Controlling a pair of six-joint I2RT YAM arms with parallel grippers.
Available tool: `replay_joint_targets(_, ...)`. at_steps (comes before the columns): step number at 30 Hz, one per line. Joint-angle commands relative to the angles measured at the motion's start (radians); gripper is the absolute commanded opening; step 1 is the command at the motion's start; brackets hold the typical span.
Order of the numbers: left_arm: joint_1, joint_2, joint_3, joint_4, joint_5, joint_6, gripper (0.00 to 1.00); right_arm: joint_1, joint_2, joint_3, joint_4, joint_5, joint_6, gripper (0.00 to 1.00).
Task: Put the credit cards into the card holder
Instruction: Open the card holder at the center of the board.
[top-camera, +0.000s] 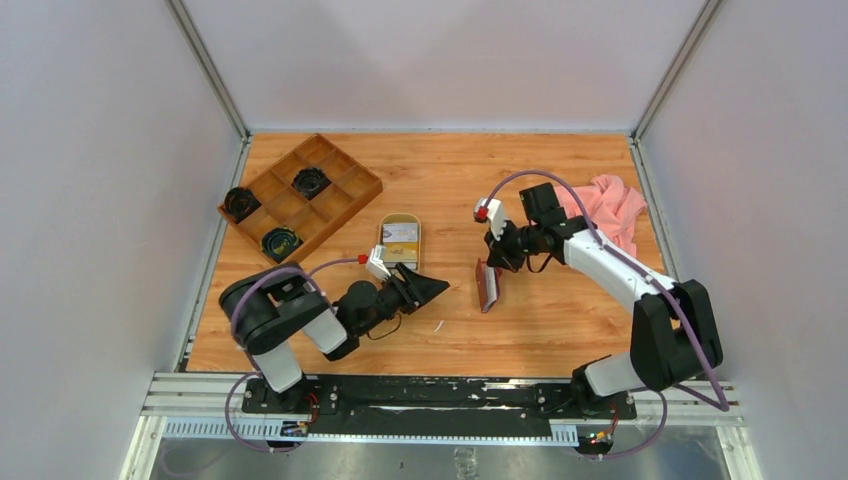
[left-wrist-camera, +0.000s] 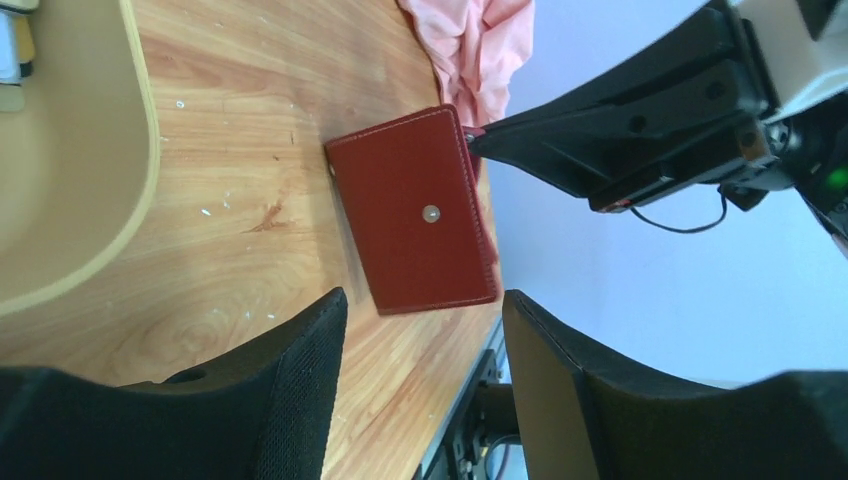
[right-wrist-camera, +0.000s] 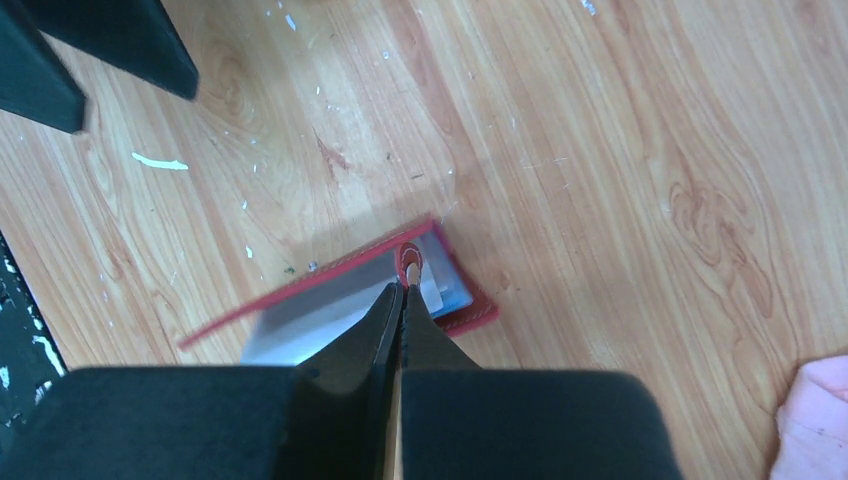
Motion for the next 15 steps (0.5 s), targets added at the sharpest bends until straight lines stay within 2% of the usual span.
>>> replay_joint_targets(1, -0.004, -0.176, -0.025, -0.168, -0.042, 0.157, 0.62, -0.01, 0.023, 0.035, -0.05, -0.017, -0.065, 0.0)
replay_joint_targets(7, -0.026, -0.554, -0.029, -0.542, -0.149, 0.396, 0.75, -0.028, -0.041, 0.001, -0.077, -0.096, -0.183, 0.0)
replay_joint_targets(9, -0.035, -0.648, -0.036, -0.593, -0.182, 0.457, 0.83, -0.039, -0.04, -0.005, -0.077, -0.125, -0.184, 0.0)
replay_joint_targets(12, -0.036, -0.723, -0.051, -0.603, -0.207, 0.52, 0.99, -0.04, -0.017, 0.0, -0.082, -0.163, -0.17, 0.0)
replay_joint_targets(15, -0.035, -0.725, -0.048, -0.602, -0.205, 0.525, 1.0, -0.04, 0.009, 0.012, -0.088, -0.195, -0.149, 0.0)
